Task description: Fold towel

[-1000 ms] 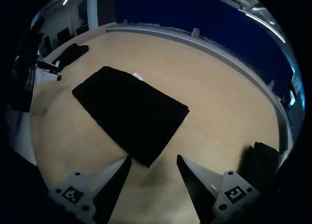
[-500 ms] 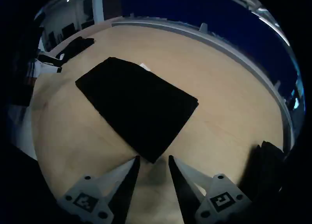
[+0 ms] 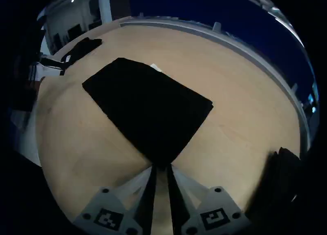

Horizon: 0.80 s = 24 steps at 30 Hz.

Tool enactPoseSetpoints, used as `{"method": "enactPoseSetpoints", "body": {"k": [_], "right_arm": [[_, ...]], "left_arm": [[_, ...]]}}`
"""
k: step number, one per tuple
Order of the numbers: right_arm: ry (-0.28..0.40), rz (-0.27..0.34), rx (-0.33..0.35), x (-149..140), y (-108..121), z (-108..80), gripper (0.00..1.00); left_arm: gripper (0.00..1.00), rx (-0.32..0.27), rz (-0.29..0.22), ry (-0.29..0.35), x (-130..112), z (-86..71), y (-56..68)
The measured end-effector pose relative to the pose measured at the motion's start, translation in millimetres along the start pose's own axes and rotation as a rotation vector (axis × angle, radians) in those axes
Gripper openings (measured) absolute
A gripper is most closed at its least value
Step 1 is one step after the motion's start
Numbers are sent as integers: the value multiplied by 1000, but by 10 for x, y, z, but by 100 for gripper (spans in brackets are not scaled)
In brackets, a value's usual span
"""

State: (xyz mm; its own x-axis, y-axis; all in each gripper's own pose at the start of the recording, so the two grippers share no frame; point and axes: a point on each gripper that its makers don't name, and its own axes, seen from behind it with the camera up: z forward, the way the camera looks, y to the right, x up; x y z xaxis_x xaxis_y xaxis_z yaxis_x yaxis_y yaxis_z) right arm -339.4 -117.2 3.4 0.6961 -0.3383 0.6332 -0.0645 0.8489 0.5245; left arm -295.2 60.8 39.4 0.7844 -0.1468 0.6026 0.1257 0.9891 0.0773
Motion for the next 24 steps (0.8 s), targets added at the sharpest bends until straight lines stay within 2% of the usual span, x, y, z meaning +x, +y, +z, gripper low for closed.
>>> {"method": "enactPoseSetpoints", "body": {"k": [4, 11, 17, 24], "right_arm": [[-3, 2, 6, -8, 1, 6, 6], [12, -8, 4, 71, 25, 16, 6], [42, -33, -7, 295, 54, -44, 5], [75, -117, -6, 715, 14, -141, 5]], "left_arm": [[89, 1, -4, 1, 3, -15, -7], [89, 0, -13, 3, 8, -38, -11], [89, 3, -17, 6, 6, -104, -40], [88, 11, -34, 16, -10, -221, -83]]}}
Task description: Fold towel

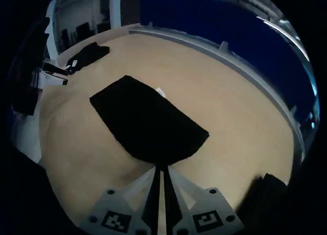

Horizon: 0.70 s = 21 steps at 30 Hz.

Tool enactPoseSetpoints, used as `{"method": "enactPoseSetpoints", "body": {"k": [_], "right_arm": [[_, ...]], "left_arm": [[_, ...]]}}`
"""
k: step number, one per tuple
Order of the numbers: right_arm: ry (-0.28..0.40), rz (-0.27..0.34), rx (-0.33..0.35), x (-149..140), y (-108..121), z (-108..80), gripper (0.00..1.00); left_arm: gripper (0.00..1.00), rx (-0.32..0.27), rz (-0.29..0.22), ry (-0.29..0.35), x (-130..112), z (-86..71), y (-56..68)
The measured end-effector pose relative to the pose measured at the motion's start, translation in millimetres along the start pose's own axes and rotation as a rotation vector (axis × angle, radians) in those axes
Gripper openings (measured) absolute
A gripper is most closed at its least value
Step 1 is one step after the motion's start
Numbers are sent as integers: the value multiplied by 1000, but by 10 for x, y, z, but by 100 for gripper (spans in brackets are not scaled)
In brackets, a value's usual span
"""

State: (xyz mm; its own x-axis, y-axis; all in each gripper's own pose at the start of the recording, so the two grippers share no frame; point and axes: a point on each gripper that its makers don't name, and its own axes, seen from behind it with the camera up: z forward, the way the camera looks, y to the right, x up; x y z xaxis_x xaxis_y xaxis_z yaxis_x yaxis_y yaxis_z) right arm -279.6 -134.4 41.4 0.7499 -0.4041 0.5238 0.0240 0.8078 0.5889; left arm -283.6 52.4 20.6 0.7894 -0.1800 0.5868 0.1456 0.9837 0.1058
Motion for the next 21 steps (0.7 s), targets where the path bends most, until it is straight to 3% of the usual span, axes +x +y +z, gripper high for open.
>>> {"method": "enactPoseSetpoints", "body": {"k": [8, 21], "right_arm": [[34, -116, 23, 551, -101, 20, 5], [85, -220, 62, 1236, -376, 185, 5]], "left_arm": [[89, 12, -32, 21, 10, -121, -75], [88, 17, -83, 37, -90, -223, -132]]}}
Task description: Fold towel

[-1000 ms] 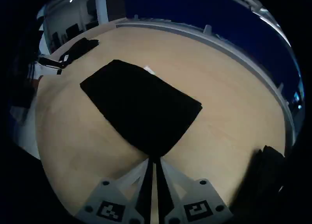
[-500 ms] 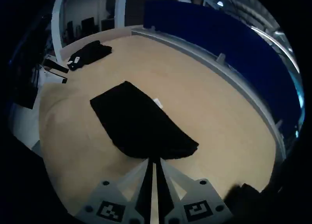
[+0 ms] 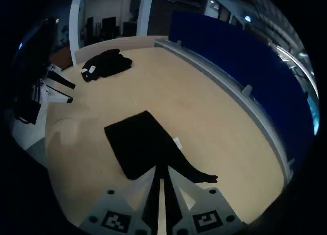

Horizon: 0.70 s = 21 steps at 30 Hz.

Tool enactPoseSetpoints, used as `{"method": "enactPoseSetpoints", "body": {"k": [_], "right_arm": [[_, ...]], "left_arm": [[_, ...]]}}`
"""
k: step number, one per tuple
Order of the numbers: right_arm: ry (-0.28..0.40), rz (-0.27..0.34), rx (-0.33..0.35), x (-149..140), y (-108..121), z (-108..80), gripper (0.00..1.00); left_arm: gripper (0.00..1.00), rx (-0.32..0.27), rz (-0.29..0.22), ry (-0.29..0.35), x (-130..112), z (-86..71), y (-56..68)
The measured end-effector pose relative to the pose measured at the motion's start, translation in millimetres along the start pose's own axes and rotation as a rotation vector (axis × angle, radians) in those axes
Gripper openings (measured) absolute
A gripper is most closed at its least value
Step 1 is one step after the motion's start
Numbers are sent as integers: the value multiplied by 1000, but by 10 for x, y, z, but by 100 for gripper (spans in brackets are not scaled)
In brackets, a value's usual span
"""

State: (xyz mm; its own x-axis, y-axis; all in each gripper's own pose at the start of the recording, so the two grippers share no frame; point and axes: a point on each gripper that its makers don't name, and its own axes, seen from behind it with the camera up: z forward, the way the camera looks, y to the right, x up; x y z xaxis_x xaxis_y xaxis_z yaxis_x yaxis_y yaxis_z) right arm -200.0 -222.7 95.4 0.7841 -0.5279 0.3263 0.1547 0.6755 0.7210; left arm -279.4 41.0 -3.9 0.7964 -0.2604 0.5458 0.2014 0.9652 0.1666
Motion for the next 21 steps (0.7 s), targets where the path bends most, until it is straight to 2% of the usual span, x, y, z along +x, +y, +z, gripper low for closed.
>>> {"method": "enactPoseSetpoints", "body": {"k": [14, 21], "right_arm": [[5, -43, 37, 280, -206, 199, 5], [9, -81, 87, 474, -481, 434, 5]], "left_arm": [[89, 0, -21, 18, -24, -181, -58], [89, 17, -40, 37, -18, -359, -163]]}}
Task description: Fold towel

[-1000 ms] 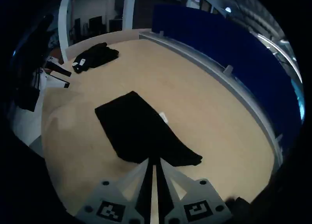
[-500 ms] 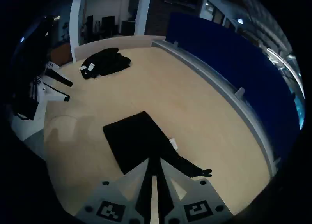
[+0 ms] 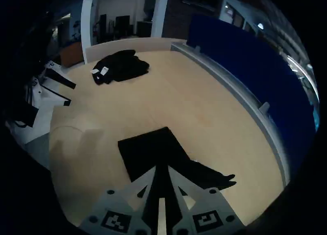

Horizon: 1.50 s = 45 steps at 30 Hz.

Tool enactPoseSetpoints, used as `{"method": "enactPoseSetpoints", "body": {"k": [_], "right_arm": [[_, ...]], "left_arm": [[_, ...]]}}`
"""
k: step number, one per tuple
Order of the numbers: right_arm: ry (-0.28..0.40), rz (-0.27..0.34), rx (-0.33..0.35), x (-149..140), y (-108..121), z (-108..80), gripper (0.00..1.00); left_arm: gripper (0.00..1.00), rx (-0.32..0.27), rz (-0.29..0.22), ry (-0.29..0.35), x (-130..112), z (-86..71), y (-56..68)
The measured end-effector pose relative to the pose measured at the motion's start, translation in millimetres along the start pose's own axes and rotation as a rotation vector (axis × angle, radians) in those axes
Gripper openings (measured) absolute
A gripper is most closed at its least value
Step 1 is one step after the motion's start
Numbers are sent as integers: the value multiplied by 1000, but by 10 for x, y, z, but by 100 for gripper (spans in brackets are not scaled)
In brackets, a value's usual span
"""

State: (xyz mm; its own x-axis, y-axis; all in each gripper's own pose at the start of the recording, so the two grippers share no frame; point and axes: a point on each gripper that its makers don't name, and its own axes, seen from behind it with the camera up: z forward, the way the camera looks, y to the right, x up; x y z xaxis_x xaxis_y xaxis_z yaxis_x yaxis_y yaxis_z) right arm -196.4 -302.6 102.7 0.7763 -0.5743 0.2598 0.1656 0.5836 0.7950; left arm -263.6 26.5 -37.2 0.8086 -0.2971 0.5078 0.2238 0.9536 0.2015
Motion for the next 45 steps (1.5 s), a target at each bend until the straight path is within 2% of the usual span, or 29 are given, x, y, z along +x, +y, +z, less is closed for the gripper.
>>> {"method": "enactPoseSetpoints", "body": {"k": [5, 8, 11, 14, 17, 21, 26, 28, 32, 37, 45], "right_arm": [[-17, -45, 47, 121, -255, 264, 5], [-29, -52, 76, 143, -428, 497, 5], [-42, -26, 100, 120, -589, 744, 5], [-56, 4, 126, 78, -725, 887, 6], [-71, 16, 139, 25, -803, 930, 5], [-81, 8, 141, -12, -833, 924, 8], [-80, 7, 145, -19, -842, 881, 17], [-74, 10, 142, -10, -829, 853, 24], [-64, 14, 133, -2, -789, 800, 47], [-58, 24, 131, -6, -763, 753, 56], [-56, 42, 107, -99, -710, 646, 59]], "left_arm": [[88, 14, -18, 14, -24, -144, -68], [88, 29, -26, 16, -75, -190, -122], [88, 37, -41, 14, -141, -213, -150], [88, 40, -57, 12, -192, -237, -159], [88, 41, -67, 13, -220, -259, -164], [88, 43, -72, 13, -245, -259, -180], [88, 47, -73, 13, -255, -246, -190], [88, 48, -73, 13, -247, -252, -181], [88, 48, -71, 15, -226, -258, -151], [88, 46, -71, 17, -206, -261, -121], [88, 43, -68, 21, -188, -268, -67]]}}
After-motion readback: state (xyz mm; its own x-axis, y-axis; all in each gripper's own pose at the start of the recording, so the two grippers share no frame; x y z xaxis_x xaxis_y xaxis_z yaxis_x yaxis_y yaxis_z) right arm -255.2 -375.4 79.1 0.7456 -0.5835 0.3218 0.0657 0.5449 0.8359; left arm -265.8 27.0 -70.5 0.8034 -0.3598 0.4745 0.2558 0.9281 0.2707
